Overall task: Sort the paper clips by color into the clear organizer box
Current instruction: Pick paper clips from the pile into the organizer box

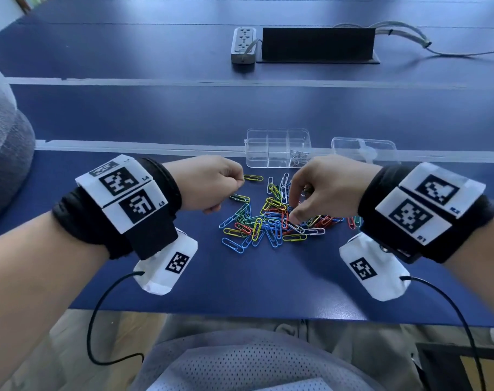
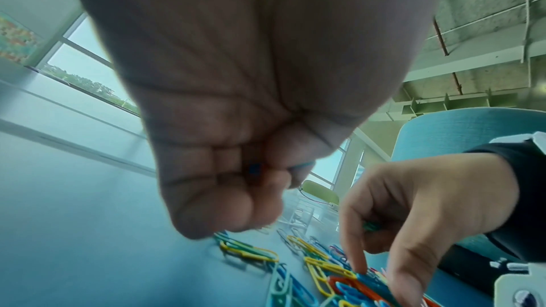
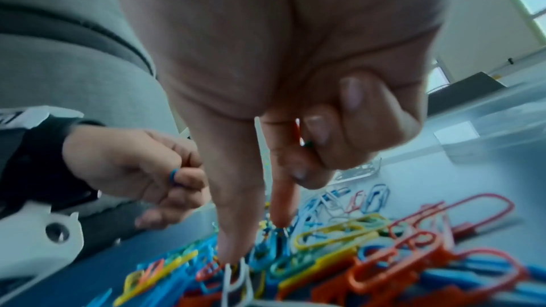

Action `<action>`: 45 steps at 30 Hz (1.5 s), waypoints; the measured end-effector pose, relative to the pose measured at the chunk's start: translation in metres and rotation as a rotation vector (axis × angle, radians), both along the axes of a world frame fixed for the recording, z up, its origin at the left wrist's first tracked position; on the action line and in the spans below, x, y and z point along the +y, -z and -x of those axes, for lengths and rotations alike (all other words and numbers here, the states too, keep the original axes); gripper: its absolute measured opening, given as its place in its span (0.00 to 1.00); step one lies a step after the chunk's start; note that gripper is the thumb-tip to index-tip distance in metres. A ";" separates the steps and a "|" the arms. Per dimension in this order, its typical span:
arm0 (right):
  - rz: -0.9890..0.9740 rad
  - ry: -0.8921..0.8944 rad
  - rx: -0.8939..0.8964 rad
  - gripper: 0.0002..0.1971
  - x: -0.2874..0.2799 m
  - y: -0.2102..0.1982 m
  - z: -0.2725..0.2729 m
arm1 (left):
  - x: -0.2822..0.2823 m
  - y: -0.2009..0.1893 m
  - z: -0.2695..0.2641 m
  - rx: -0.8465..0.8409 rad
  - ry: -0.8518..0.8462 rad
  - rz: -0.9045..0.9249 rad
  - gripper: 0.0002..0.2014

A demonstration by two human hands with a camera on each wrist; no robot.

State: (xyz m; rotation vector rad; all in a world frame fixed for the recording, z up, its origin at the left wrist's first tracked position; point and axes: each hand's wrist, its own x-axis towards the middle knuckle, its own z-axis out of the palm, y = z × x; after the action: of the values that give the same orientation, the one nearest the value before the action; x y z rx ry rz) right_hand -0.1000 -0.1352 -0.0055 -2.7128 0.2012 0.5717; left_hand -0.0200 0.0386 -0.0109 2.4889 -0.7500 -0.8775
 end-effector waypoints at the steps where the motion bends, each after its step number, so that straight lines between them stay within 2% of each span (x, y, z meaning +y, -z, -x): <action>1: 0.034 -0.013 0.001 0.09 0.002 0.001 0.001 | -0.001 0.000 0.000 0.008 -0.003 -0.004 0.14; 4: 0.084 -0.002 -0.023 0.09 0.006 0.004 0.000 | 0.000 -0.004 0.003 -0.036 0.024 -0.068 0.11; 10: 0.055 0.031 -0.021 0.03 0.005 0.002 -0.001 | 0.010 -0.002 0.009 -0.268 0.168 -0.254 0.08; 16: -0.068 0.092 -0.022 0.05 -0.002 -0.004 -0.001 | 0.009 0.003 0.009 -0.303 0.169 -0.245 0.03; 18: -0.206 0.147 -0.007 0.06 -0.008 -0.003 -0.002 | 0.009 0.001 0.007 -0.265 0.150 -0.218 0.04; 20: -0.507 0.258 0.062 0.06 -0.011 -0.003 -0.001 | 0.010 0.000 0.003 -0.196 0.119 -0.154 0.05; 23: -0.883 0.409 0.167 0.06 -0.018 -0.002 0.000 | 0.012 0.000 -0.004 0.019 0.066 0.011 0.06; 27: -1.094 0.504 0.227 0.06 -0.025 -0.003 0.001 | 0.009 0.002 -0.006 0.313 -0.007 0.231 0.08; 31: -1.165 0.552 0.205 0.09 -0.028 -0.002 0.002 | 0.003 0.002 -0.004 0.428 -0.041 0.330 0.09; 35: -1.062 0.545 0.133 0.07 -0.030 0.003 0.001 | -0.004 0.003 -0.005 0.413 -0.037 0.323 0.11; 38: -0.832 0.457 0.081 0.06 -0.028 0.003 -0.001 | -0.011 0.003 -0.003 0.377 -0.081 0.301 0.12; 41: -0.620 0.374 0.072 0.10 -0.025 0.001 -0.003 | -0.019 0.003 -0.001 0.327 -0.134 0.267 0.12; 45: -0.215 0.183 -0.059 0.15 -0.018 0.000 -0.007 | -0.025 0.006 0.002 0.217 -0.093 0.211 0.12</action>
State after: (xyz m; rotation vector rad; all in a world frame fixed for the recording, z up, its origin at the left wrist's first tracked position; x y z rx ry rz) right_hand -0.0931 -0.1534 -0.0053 -2.4668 0.3476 0.4328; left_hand -0.0218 0.0132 -0.0168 2.1838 -0.6147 -0.9621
